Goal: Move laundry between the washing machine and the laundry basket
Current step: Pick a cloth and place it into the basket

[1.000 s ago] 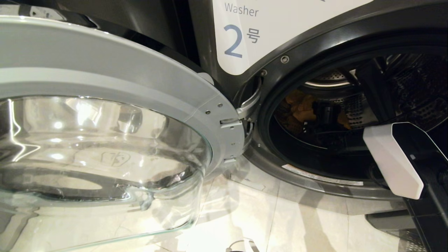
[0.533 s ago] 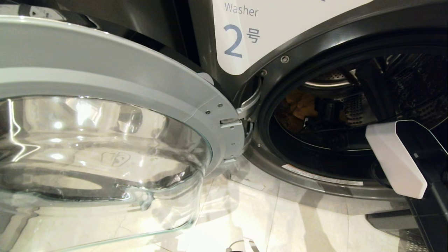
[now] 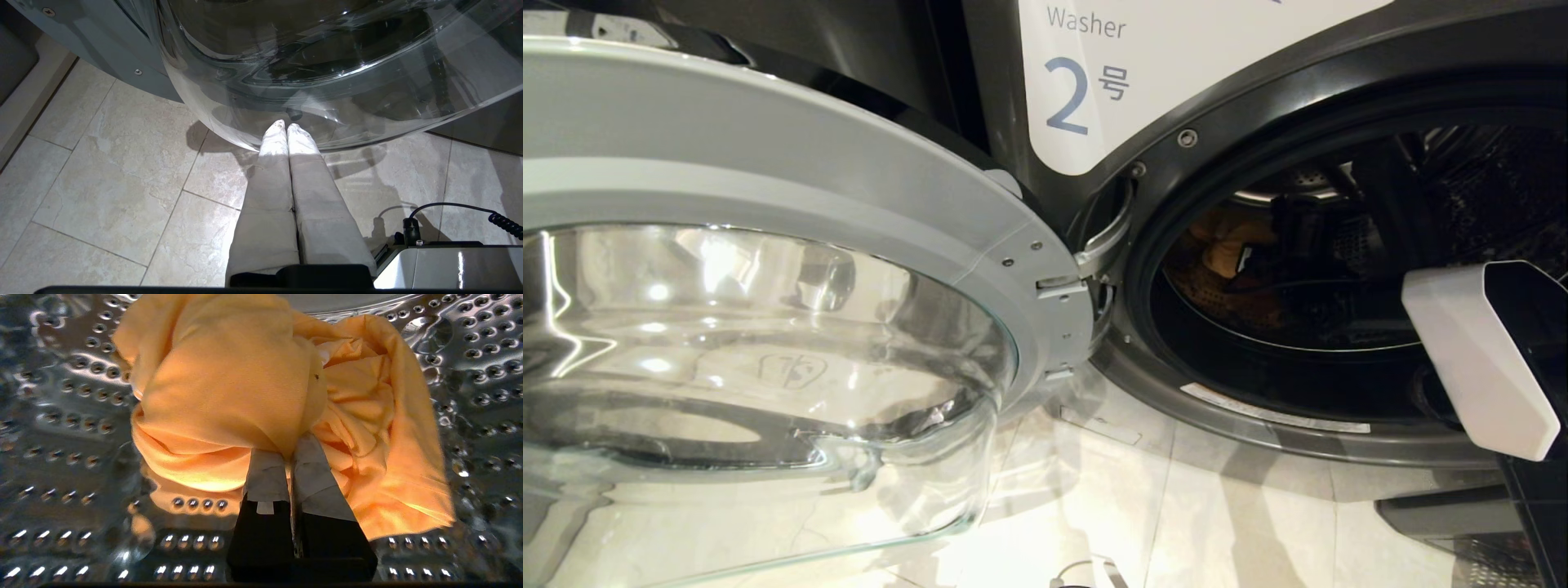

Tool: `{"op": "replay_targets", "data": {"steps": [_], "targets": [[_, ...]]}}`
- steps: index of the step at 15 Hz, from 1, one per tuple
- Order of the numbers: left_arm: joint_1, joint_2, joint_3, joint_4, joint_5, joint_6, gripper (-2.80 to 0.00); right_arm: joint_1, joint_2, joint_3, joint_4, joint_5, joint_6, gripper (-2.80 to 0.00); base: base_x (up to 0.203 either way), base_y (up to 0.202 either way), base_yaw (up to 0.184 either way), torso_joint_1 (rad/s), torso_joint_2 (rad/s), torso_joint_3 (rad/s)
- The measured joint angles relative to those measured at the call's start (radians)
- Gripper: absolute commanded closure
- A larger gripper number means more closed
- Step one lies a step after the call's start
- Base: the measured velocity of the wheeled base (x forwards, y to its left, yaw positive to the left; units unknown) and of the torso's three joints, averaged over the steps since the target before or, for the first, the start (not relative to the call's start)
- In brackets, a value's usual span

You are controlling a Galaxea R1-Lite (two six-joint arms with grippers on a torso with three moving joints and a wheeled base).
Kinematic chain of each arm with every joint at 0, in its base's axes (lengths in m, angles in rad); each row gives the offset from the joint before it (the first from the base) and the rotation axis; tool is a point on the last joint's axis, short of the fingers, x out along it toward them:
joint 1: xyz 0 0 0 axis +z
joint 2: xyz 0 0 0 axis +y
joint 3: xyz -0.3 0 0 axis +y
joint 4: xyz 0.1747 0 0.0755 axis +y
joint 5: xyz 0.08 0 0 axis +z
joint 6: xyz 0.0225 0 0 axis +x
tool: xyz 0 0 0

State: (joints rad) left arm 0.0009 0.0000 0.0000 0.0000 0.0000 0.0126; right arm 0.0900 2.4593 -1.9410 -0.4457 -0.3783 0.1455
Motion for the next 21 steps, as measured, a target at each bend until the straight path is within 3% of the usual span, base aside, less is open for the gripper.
{"op": "replay_targets", "data": {"steps": [5, 16, 21], "targets": [[0.001, 0.0, 0.0, 0.0, 0.0, 0.0, 0.0, 0.028, -0.124, 0.228, -0.075, -0.002, 0.008, 0.0, 0.0, 0.0, 0.0, 0.0, 0.0, 0.0], [0.0, 0.0, 0.0, 0.0, 0.0, 0.0, 0.0, 0.15, -0.662, 1.12, -0.48, -0.022, -0.048, 0.0, 0.0, 0.0, 0.0, 0.0, 0.0, 0.0], [0.0, 0.0, 0.0, 0.0, 0.0, 0.0, 0.0, 0.24, -0.979, 1.44, -0.514, -0.035, -0.097, 0.0, 0.0, 0.0, 0.0, 0.0, 0.0, 0.0]]}}
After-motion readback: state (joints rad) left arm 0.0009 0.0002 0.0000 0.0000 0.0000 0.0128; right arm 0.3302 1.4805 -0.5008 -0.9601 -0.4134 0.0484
